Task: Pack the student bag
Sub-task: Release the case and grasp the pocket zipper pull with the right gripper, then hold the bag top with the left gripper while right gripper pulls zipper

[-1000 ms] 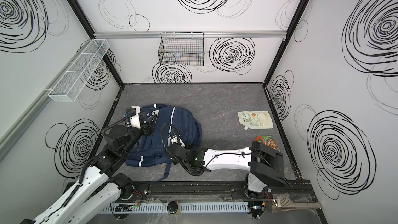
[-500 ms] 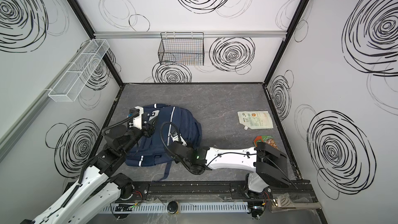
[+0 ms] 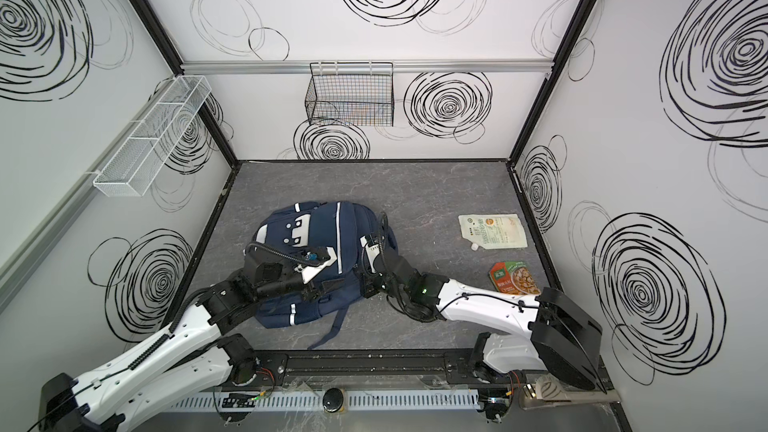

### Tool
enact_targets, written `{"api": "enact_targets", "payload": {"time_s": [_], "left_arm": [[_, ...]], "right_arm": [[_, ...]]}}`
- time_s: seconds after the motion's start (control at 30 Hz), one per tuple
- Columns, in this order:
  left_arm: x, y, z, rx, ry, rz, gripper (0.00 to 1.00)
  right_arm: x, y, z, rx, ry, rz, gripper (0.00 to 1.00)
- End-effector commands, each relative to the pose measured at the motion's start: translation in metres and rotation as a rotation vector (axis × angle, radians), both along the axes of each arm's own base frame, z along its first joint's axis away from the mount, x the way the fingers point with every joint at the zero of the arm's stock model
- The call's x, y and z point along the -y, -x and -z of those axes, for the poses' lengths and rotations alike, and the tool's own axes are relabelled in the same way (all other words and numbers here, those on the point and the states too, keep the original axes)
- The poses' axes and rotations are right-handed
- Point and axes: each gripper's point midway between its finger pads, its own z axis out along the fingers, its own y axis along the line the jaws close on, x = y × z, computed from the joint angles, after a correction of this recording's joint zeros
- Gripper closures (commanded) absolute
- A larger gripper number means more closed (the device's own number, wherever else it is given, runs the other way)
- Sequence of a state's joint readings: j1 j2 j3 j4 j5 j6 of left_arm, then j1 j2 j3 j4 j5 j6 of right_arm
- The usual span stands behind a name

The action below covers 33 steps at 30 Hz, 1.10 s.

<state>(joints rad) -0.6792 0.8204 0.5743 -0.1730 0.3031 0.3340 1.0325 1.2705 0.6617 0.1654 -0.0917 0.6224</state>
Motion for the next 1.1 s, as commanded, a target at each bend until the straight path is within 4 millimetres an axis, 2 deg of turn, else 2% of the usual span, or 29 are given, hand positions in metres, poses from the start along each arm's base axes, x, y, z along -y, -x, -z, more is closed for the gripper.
{"api": "enact_targets", "payload": {"time_s": [0.0, 0.13, 0.3, 0.47, 0.73, 0.9, 1.07], "left_arm": [[0.012, -0.004, -0.004, 0.041, -0.014, 0.043, 0.3], [0.012, -0.01, 0.009, 0.013, -0.075, 0.023, 0.34], [0.002, -0.019, 0.025, 0.036, -0.15, -0.026, 0.4], [-0.004, -0.023, 0.028, 0.06, -0.181, -0.051, 0.62], [-0.019, -0.029, 0.021, 0.137, -0.189, -0.122, 0.98], [-0.024, -0.024, 0.008, 0.202, -0.136, -0.128, 1.0], [-0.027, -0.021, 0.004, 0.23, -0.112, -0.135, 1.0]], "right_arm": [[-0.023, 0.011, -0.037, 0.01, -0.122, -0.103, 1.0], [-0.026, 0.015, -0.045, 0.014, -0.158, -0.131, 1.0], [-0.026, 0.019, -0.063, 0.051, -0.206, -0.154, 1.0], [-0.021, 0.017, -0.072, 0.096, -0.208, -0.146, 1.0], [-0.011, 0.003, -0.074, 0.132, -0.179, -0.067, 1.0], [-0.004, -0.004, -0.064, 0.134, -0.137, -0.027, 1.0], [-0.006, -0.003, -0.064, 0.13, -0.143, -0.042, 1.0]]}}
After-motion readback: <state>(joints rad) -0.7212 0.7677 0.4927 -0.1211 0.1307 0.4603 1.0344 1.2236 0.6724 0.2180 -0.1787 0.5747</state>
